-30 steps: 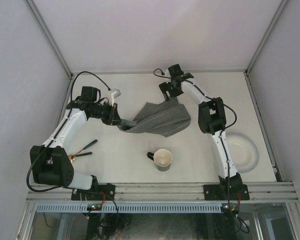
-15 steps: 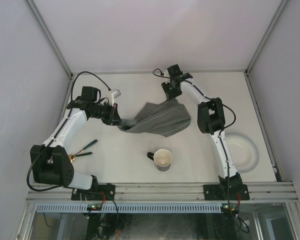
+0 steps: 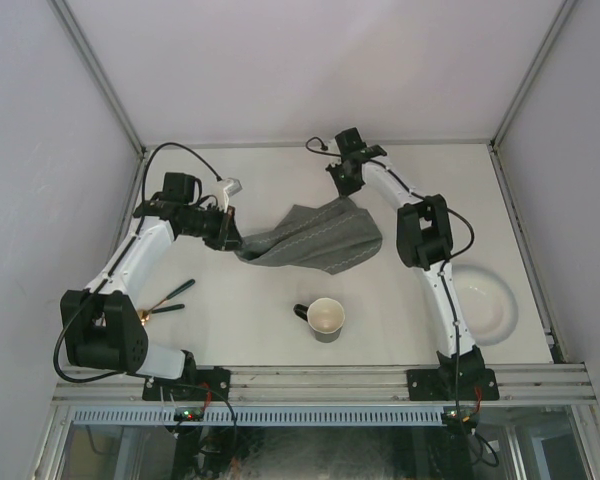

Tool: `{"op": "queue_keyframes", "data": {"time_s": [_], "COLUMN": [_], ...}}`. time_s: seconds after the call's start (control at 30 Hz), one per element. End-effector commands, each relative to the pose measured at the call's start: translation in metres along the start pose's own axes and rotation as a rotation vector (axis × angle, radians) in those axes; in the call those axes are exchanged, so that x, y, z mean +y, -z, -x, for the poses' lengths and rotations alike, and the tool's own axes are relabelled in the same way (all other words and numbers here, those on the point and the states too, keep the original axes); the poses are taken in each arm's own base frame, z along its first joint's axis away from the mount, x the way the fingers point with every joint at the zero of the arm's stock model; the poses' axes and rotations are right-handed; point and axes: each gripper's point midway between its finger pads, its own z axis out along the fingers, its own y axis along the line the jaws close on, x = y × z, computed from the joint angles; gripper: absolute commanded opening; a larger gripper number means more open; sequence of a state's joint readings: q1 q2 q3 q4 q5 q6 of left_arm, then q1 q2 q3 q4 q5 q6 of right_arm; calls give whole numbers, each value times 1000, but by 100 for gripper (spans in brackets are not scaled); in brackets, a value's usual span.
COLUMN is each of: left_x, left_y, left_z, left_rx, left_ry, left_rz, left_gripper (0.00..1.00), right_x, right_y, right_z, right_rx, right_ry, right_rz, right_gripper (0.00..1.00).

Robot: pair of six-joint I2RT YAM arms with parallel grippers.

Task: Set the dinner table for one person
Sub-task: Flatten out the napkin at the center of the board.

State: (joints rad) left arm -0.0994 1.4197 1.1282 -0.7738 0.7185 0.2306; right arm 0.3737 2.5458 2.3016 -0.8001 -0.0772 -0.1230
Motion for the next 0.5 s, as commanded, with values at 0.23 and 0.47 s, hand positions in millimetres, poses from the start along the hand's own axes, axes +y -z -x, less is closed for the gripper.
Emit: {"op": "queue_keyframes", "data": {"time_s": [0.23, 0.47], "left_x": [0, -16], "left_y": [53, 92], "left_z": [114, 186], "left_rx": [-270, -427], "left_ry": [-160, -203], "left_rz": [160, 201], "left_gripper": [0, 0], "right_x": [-12, -24], "right_y": [215, 322], "right_z": [88, 61], "right_rx": [-374, -469], "right_ry": [80, 63], "right_rz": [-127, -200], "right_gripper": [0, 0]}}
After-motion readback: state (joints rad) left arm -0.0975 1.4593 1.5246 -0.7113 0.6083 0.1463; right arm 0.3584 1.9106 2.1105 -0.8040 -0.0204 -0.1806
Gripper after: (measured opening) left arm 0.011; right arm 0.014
